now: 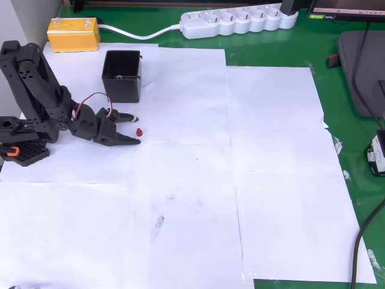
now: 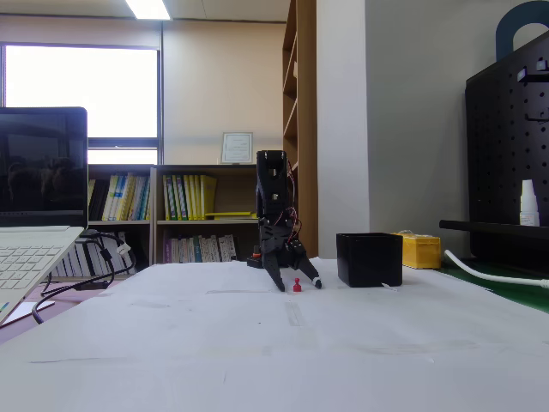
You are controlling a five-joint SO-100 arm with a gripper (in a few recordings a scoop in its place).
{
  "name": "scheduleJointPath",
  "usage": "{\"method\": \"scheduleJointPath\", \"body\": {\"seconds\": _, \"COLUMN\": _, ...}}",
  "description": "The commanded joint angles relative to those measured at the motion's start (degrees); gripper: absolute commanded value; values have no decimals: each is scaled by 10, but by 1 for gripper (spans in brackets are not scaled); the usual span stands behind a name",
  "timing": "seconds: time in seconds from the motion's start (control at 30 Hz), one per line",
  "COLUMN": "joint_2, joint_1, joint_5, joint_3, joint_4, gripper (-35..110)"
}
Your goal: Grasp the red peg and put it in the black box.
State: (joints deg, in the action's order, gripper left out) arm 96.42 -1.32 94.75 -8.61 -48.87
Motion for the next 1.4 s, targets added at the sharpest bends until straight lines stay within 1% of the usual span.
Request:
{"method": "scheduleJointPath", "body": {"seconds": 0.0, "joint_2": 8, "joint_1": -19, "joint_5": 3, "joint_3": -13, "joint_4": -7, "gripper": 30}}
{"method": "scheduleJointPath", "body": {"seconds": 0.17, "joint_2": 10, "joint_1": -37, "joint_5": -4, "joint_3": -18, "joint_4": -6, "gripper": 30}}
{"method": "scheduleJointPath", "body": {"seconds": 0.7, "joint_2": 26, "joint_1": -43, "joint_5": -4, "joint_3": -47, "joint_4": 0, "gripper": 30}}
{"method": "scheduleJointPath", "body": {"seconds": 0.83, "joint_2": 25, "joint_1": -41, "joint_5": 2, "joint_3": -40, "joint_4": -1, "gripper": 28}}
{"method": "scheduleJointPath", "body": {"seconds": 1.37, "joint_2": 18, "joint_1": -30, "joint_5": -1, "joint_3": -13, "joint_4": 0, "gripper": 28}}
